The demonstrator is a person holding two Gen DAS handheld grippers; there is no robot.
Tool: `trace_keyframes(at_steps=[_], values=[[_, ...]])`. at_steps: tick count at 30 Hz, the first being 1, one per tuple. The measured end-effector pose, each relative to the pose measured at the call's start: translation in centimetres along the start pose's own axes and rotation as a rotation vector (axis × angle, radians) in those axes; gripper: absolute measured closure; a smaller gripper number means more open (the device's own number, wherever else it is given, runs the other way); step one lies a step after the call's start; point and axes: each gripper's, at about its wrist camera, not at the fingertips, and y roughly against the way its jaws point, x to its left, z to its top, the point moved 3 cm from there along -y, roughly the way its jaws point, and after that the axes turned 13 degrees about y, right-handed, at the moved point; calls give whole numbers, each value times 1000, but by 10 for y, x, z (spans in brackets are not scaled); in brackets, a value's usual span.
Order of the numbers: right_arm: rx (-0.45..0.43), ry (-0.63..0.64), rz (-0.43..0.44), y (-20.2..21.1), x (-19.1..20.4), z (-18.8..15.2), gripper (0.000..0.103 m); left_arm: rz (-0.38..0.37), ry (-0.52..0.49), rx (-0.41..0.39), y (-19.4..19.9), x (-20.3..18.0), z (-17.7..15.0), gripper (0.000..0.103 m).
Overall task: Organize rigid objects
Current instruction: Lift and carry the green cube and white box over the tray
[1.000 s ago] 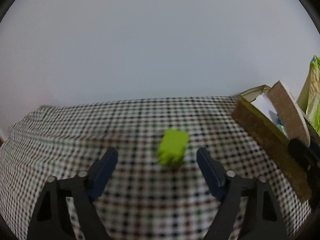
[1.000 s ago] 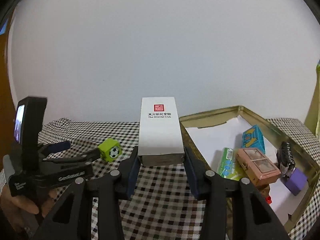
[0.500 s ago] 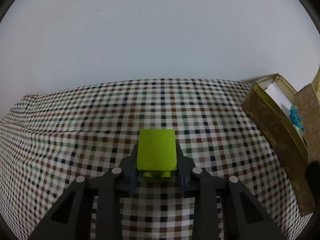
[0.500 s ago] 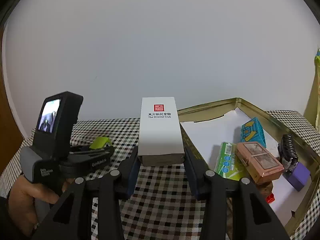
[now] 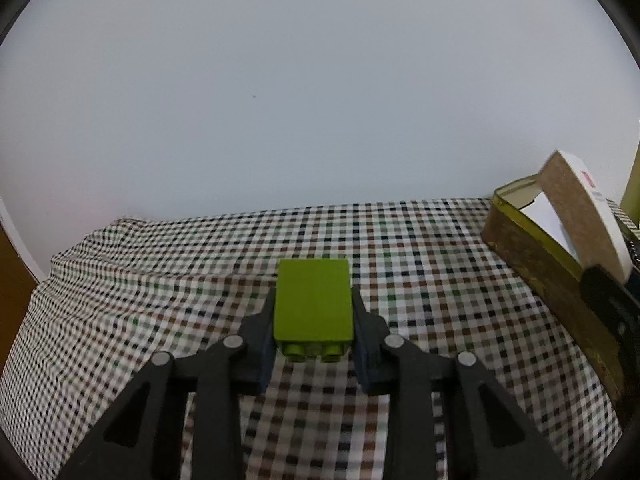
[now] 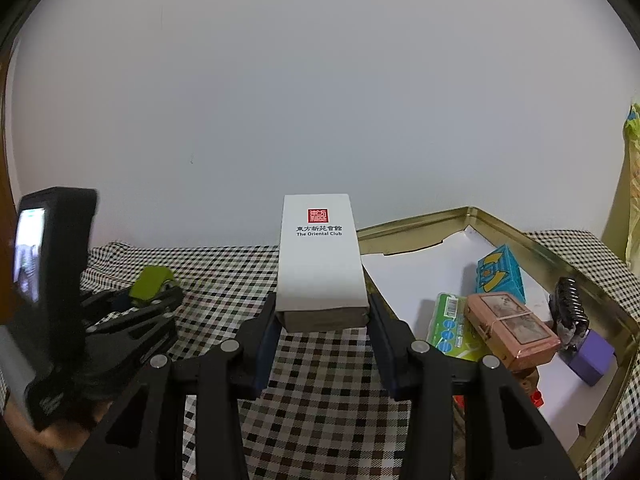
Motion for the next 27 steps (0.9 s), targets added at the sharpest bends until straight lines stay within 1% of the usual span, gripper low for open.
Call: trace_keyframes(at_steps=[3, 7, 15, 27], values=[[-10, 12, -8, 1, 1, 1, 58, -1, 31, -7, 9, 7, -4, 72], [-22, 25, -16, 2, 1, 1, 58, 2, 50, -25, 15, 5, -9, 72], [-36, 38, -20, 12, 4, -1, 58, 6, 13, -50, 25, -4, -15, 72], [-45, 56, -24, 24, 2, -5, 58, 9, 7, -58, 29, -4, -14, 72]])
